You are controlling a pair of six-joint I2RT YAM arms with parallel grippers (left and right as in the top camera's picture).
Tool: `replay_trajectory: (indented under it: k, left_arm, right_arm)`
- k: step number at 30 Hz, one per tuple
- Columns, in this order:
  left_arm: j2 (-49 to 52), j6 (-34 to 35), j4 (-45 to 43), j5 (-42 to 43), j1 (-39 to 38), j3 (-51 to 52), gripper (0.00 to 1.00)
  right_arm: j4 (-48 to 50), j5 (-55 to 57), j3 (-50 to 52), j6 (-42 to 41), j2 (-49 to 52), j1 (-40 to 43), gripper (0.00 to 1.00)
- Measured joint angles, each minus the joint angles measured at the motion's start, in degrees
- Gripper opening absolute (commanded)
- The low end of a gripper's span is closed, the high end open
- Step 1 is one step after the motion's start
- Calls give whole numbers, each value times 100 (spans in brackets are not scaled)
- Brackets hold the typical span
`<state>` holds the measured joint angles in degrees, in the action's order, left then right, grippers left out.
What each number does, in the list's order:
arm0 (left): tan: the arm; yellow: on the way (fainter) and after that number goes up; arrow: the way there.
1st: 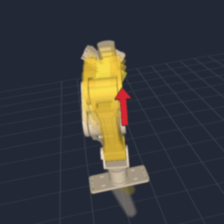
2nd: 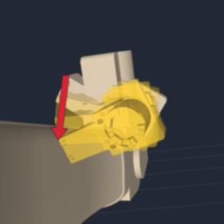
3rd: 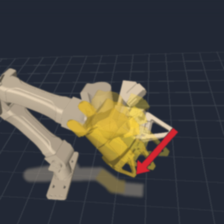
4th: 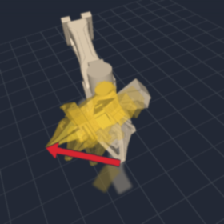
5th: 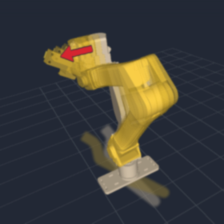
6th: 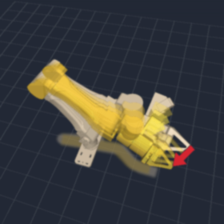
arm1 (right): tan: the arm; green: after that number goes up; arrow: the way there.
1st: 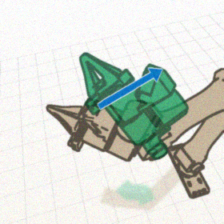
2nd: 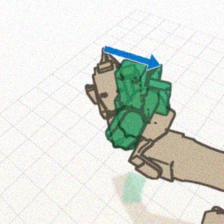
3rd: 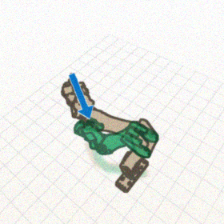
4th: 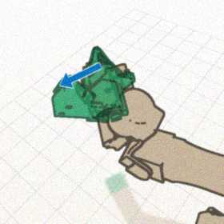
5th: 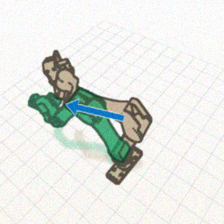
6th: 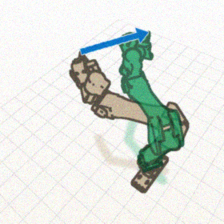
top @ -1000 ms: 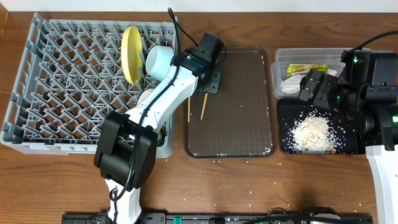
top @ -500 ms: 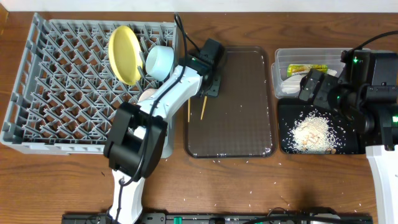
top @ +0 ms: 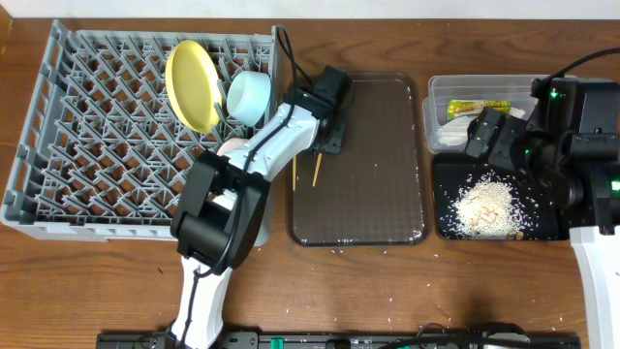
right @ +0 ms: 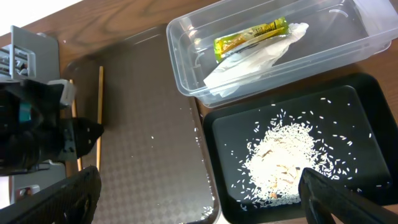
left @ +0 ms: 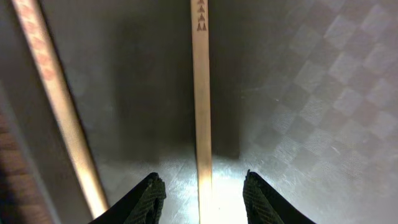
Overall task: Sort waste into correct bins and load items into the dishwasher
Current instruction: 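Move left gripper to a wooden chopstick on tray and grasp it, then carry chopstick with left gripper into rack and release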
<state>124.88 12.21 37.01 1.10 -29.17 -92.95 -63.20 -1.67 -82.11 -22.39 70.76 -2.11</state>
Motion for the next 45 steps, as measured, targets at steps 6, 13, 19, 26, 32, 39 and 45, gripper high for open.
replay_trajectory:
  k: [6, 13, 19, 26, 32, 39, 45]
  left_arm:
    - [136, 4, -11, -20, -61, 0, 23]
    - [144, 0, -20, -17, -68, -15, 8]
    - [114, 0, 26, -11, -68, -20, 8]
    - [-973, 0, 481, 4, -55, -20, 7]
    - [-2796, -55, 1759, -245, 232, -136, 8]
    - [-3119, -214, 3014, -1355, 1167, -76, 8]
    - [-2857, -540, 2704, -1659, 1893, 533, 8]
  right_arm:
    - [0, 0, 0, 0, 0, 0, 99]
    - [0, 0, 0, 0, 0, 0, 99]
    - [0, 0, 0, 0, 0, 0, 99]
    - [-2, 0, 2, 0, 0, 0, 99]
    - [0, 0, 4, 0, 0, 0, 99]
    - [0, 0, 7, 0, 0, 0, 99]
    - [0, 0, 7, 0, 0, 0, 99]
